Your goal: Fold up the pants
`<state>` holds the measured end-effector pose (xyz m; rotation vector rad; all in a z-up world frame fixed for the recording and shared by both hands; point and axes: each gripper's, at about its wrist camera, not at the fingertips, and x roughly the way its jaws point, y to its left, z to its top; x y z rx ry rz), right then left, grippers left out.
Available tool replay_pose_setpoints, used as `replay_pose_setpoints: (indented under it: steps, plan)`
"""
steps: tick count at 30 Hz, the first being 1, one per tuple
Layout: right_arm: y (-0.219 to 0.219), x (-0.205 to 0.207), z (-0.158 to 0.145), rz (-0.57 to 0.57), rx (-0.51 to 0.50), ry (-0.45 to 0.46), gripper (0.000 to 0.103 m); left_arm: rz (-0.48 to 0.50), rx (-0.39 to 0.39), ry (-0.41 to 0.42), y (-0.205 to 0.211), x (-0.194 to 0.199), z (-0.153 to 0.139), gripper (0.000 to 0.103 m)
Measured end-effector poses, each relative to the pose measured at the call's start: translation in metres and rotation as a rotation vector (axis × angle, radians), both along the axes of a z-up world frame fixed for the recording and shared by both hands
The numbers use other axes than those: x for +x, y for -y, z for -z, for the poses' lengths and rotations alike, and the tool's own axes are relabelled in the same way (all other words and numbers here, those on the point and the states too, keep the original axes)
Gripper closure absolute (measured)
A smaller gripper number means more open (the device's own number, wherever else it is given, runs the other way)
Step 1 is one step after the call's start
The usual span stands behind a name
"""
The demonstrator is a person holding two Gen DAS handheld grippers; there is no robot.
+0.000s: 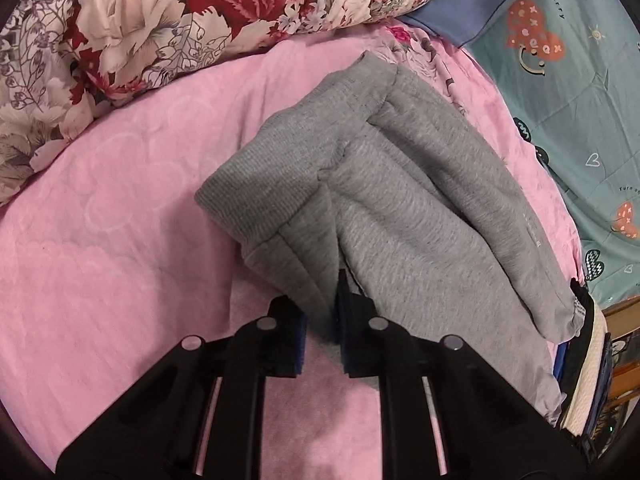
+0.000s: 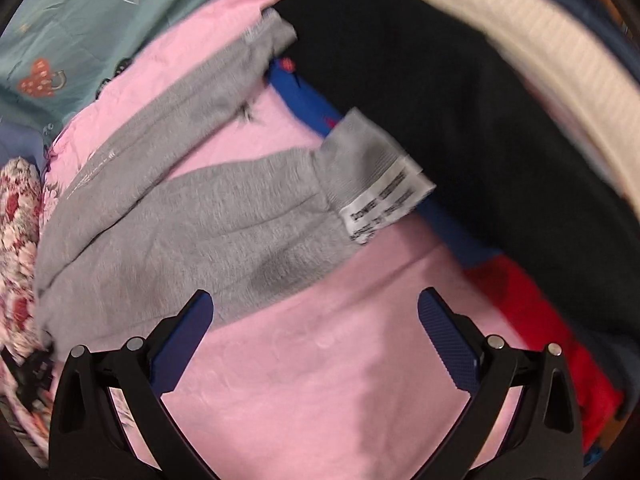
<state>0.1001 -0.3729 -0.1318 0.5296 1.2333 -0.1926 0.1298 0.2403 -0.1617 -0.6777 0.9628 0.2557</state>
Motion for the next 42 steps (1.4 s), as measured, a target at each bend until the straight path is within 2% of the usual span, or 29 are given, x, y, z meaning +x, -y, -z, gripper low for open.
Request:
replay_pose_setpoints:
  steps: [3, 4, 5, 6, 7, 9, 11, 17, 20, 24, 26, 28, 29, 31, 33, 34, 36, 37, 38, 39, 40, 42]
  plan:
    - [0.001, 0.013, 0.02, 0.04, -0.004, -0.03, 0.002, 0.014, 0.04, -0.006, 0.002, -0.001, -0.002, 0.09]
    - [0.003, 0.014, 0.026, 0.067, 0.0, -0.022, 0.009, 0.017, 0.048, -0.008, 0.003, -0.001, -0.002, 0.09]
    - [0.003, 0.014, 0.024, 0.098, -0.057, 0.002, 0.03, 0.017, 0.051, -0.01, 0.003, 0.0, -0.002, 0.09]
    - [0.002, 0.014, 0.023, 0.106, -0.097, 0.026, 0.076, 0.018, 0.052, -0.013, 0.003, 0.0, -0.001, 0.09]
    - [0.003, 0.015, 0.024, 0.111, -0.078, 0.031, 0.077, 0.017, 0.05, -0.011, 0.002, -0.001, -0.002, 0.09]
    - [0.014, 0.006, 0.026, 0.171, 0.026, 0.072, 0.085, 0.014, 0.051, -0.004, 0.002, -0.004, -0.003, 0.09]
    - [0.022, -0.008, 0.021, 0.195, 0.1, 0.108, 0.086, 0.006, 0.057, 0.011, 0.002, -0.012, -0.007, 0.091]
    - [0.026, -0.068, -0.018, 0.154, 0.181, 0.221, 0.088, -0.015, 0.077, 0.035, 0.006, -0.053, -0.026, 0.094]
    - [0.029, -0.093, -0.029, 0.134, 0.166, 0.247, 0.088, -0.008, 0.098, 0.036, 0.009, -0.074, -0.036, 0.095]
    - [0.035, -0.106, -0.018, 0.148, 0.178, 0.24, 0.088, 0.012, 0.056, 0.025, 0.001, -0.087, -0.035, 0.095]
    - [0.035, -0.101, 0.0, 0.141, 0.162, 0.192, 0.088, 0.031, 0.072, -0.016, 0.0, -0.08, -0.025, 0.095]
    - [0.031, -0.092, 0.017, 0.131, 0.11, 0.112, 0.086, 0.039, 0.097, -0.065, 0.004, -0.075, -0.014, 0.093]
    - [0.027, -0.089, 0.019, 0.12, 0.07, 0.108, 0.083, 0.046, 0.128, -0.066, 0.008, -0.076, -0.015, 0.09]
    - [0.019, -0.087, 0.006, 0.111, -0.055, 0.084, 0.068, 0.055, 0.152, -0.052, 0.01, -0.08, -0.024, 0.086]
    - [0.009, -0.087, -0.02, 0.103, -0.204, 0.108, 0.054, 0.058, 0.161, -0.032, 0.008, -0.087, -0.039, 0.083]
    - [0.003, -0.087, -0.036, 0.086, -0.264, 0.133, 0.05, 0.06, 0.177, -0.019, 0.007, -0.09, -0.05, 0.079]
    - [-0.008, -0.081, -0.072, 0.051, -0.33, 0.224, 0.039, 0.044, 0.246, 0.04, 0.008, -0.097, -0.079, 0.055]
    - [-0.013, -0.073, -0.086, 0.028, -0.329, 0.268, 0.035, 0.043, 0.282, 0.078, 0.011, -0.096, -0.094, 0.029]
    - [-0.016, -0.061, -0.098, -0.004, -0.303, 0.309, 0.025, 0.053, 0.312, 0.113, 0.013, -0.092, -0.107, 0.023]
    - [-0.02, -0.039, -0.108, -0.051, -0.24, 0.345, 0.022, 0.079, 0.343, 0.134, 0.019, -0.079, -0.118, 0.023]
    - [-0.02, -0.021, -0.111, -0.082, -0.194, 0.357, 0.022, 0.111, 0.356, 0.136, 0.023, -0.065, -0.124, 0.023]
    - [-0.022, 0.036, -0.106, -0.141, -0.107, 0.346, 0.022, 0.219, 0.325, 0.127, 0.033, -0.026, -0.126, 0.023]
